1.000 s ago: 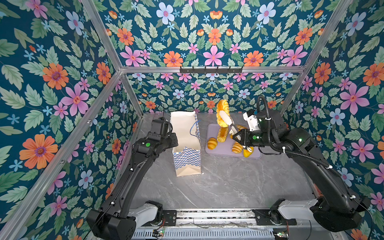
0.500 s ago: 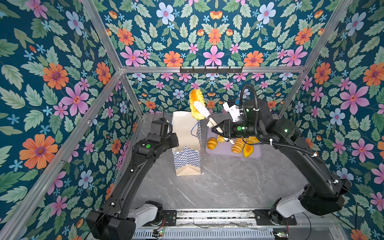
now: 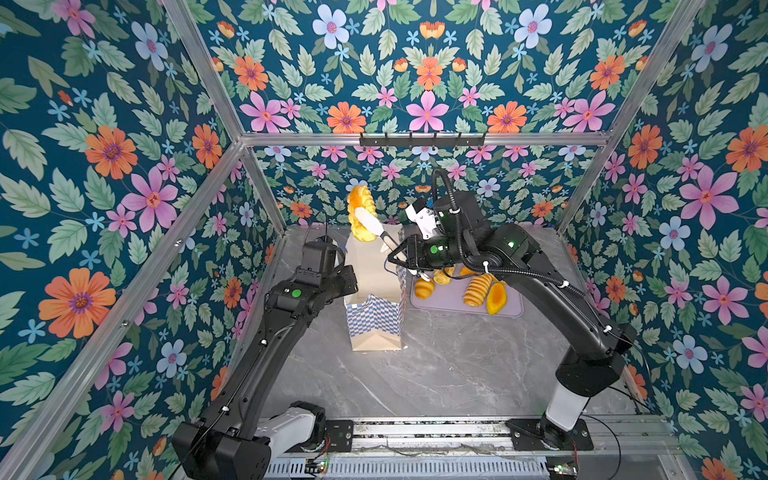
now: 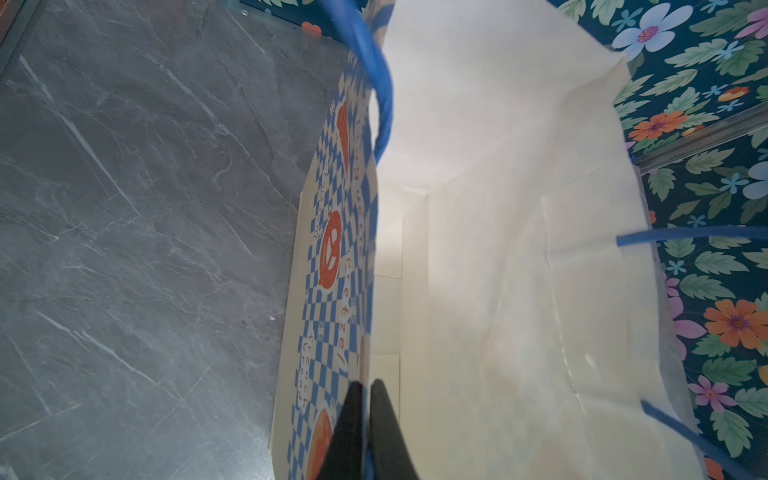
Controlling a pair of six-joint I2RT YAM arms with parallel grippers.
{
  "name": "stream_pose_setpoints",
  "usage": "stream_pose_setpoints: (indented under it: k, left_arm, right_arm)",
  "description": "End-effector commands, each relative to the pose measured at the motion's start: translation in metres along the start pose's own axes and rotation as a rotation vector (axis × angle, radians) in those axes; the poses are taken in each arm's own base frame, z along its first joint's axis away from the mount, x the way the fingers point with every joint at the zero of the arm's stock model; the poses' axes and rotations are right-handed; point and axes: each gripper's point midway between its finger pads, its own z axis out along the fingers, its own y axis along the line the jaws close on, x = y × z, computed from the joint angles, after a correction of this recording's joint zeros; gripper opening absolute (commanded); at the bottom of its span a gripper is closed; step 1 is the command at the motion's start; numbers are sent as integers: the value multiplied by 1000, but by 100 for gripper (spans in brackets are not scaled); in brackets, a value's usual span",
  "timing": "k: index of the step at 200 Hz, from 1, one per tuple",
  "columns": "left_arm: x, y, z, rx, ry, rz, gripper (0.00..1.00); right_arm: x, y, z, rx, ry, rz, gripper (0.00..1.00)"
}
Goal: Place the fake bread into the paper bag
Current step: 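Lift the pinched spiral bread and swing it toward the paper bag, then lower the spiral bread into the bag and release it from the tongs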
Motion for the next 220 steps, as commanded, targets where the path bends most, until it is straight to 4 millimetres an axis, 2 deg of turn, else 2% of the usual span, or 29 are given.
stream_pose_setpoints:
  k: [1,51,123,174,220]
  left_arm:
    - [-7,-2,-3,8,-33,-2,8]
    - [-15,2,-15,-12,-79,-8,6]
    - [-26,3,-26,-26,-120,-21,5]
    - [-29,4,-27,-40,-122,-15,5]
    - [-29,4,-26,-43,-121,-13,5]
  right_arm:
    - [-1,-2,2,14,-8,8,22]
    - [20,-22,11,66,59,34,22]
    - [43,-57,5,204,112,29,24]
    - [50,-81,2,313,125,13,26]
    - [52,-84,4,322,132,7,30]
